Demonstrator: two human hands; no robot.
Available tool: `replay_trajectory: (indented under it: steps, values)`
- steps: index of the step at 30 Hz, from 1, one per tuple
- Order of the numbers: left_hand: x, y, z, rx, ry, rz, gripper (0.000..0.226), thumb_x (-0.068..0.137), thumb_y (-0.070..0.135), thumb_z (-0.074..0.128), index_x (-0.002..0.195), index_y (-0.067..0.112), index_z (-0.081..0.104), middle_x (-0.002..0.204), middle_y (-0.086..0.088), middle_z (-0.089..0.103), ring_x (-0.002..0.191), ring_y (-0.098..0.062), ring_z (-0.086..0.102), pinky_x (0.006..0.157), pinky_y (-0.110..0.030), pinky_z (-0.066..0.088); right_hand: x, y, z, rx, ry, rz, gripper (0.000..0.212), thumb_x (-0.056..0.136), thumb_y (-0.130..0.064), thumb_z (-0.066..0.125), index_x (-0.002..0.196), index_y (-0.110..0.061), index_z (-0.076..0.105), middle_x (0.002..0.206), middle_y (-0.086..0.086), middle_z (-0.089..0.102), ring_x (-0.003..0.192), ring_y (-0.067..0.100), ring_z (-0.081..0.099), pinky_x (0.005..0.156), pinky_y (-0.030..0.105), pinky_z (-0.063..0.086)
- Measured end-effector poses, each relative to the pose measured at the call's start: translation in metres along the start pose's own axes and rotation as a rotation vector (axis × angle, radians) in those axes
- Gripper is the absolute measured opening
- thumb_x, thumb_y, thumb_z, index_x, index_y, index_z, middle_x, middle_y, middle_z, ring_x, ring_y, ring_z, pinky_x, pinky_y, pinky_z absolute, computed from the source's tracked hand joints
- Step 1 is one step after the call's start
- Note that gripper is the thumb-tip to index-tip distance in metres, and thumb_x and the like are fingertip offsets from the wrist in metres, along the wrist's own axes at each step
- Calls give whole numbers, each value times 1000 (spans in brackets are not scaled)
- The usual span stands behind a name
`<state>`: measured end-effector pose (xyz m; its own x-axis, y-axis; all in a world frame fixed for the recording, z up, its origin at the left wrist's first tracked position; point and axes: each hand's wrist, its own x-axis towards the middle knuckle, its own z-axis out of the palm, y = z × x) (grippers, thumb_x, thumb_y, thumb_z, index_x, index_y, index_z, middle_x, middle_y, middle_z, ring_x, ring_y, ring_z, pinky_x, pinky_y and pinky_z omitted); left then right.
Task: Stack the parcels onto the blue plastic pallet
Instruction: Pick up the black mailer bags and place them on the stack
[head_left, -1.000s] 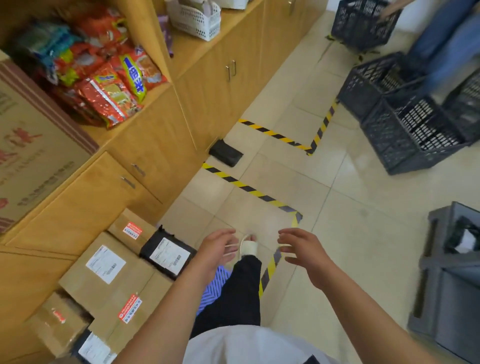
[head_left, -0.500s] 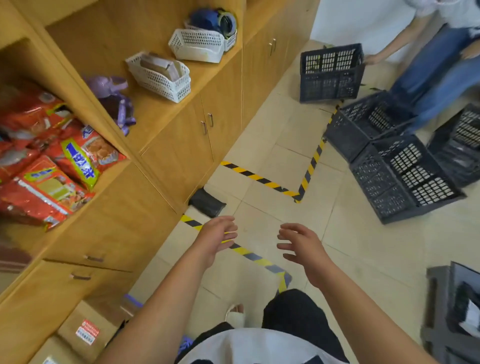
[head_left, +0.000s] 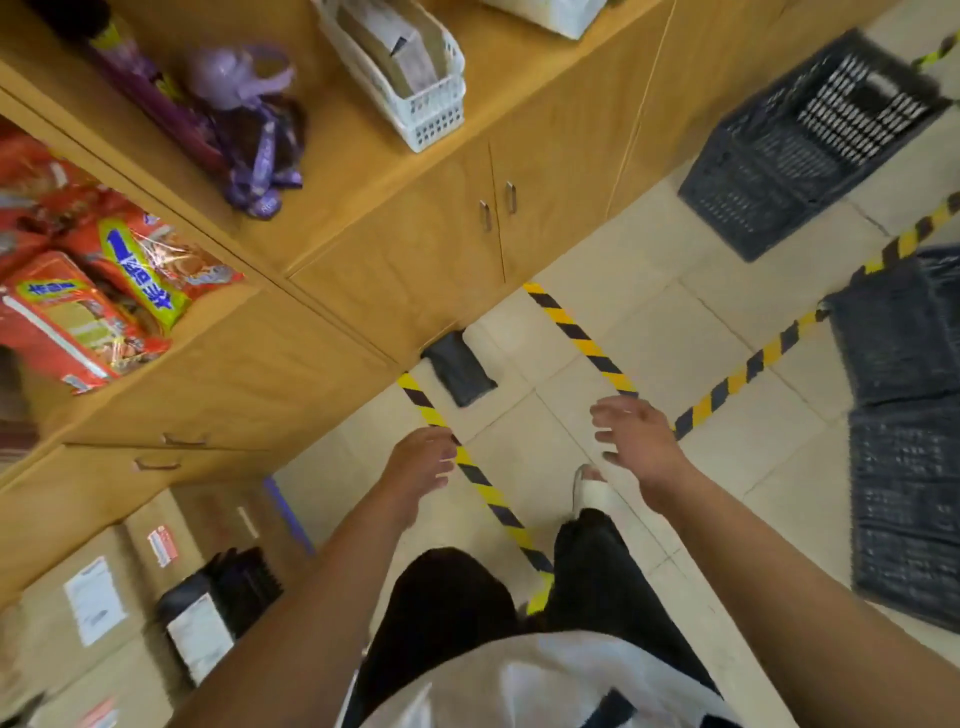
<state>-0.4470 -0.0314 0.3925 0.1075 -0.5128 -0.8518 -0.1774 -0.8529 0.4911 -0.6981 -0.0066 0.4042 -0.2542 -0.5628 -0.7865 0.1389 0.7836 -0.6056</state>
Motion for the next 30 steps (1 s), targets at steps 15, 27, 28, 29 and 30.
replay_trajectory:
  steps: [15, 27, 28, 29, 30]
  values:
    - [434, -92, 82, 511, 41, -222, 37, 96, 19, 54, 123, -5, 60, 121, -21, 63, 106, -33, 60, 90, -37, 49, 346, 96, 105, -187, -78, 224, 18, 95, -24, 63, 112, -19, 65, 110, 7, 67, 101, 20, 65, 79, 33, 51]
    - [696, -122, 143, 452, 476, -378, 136, 67, 61, 78, 153, 25, -21, 155, -17, 8, 138, -39, 24, 112, -54, 28, 499, 144, 123, -201, -54, 145, 18, 97, -29, 58, 113, -25, 64, 107, -2, 66, 99, 20, 67, 84, 37, 53]
    - [703, -124, 147, 475, 512, -375, 135, 67, 61, 78, 152, 25, -21, 154, -18, 11, 134, -39, 27, 110, -54, 31, 508, 142, 126, -203, -50, 122, 18, 97, -29, 58, 114, -25, 64, 107, -2, 65, 99, 19, 67, 85, 37, 53]
    - [706, -126, 150, 483, 539, -368, 134, 68, 60, 77, 153, 25, -21, 152, -20, 13, 131, -39, 30, 109, -53, 33, 516, 139, 128, -205, -45, 102, 20, 97, -30, 58, 115, -25, 63, 107, -3, 65, 100, 19, 67, 88, 39, 54]
    - [706, -126, 150, 481, 551, -359, 133, 68, 59, 77, 153, 25, -19, 151, -20, 15, 129, -39, 31, 107, -52, 35, 521, 138, 130, -208, -36, 98, 22, 96, -31, 59, 117, -25, 63, 107, -2, 65, 102, 19, 66, 92, 41, 54]
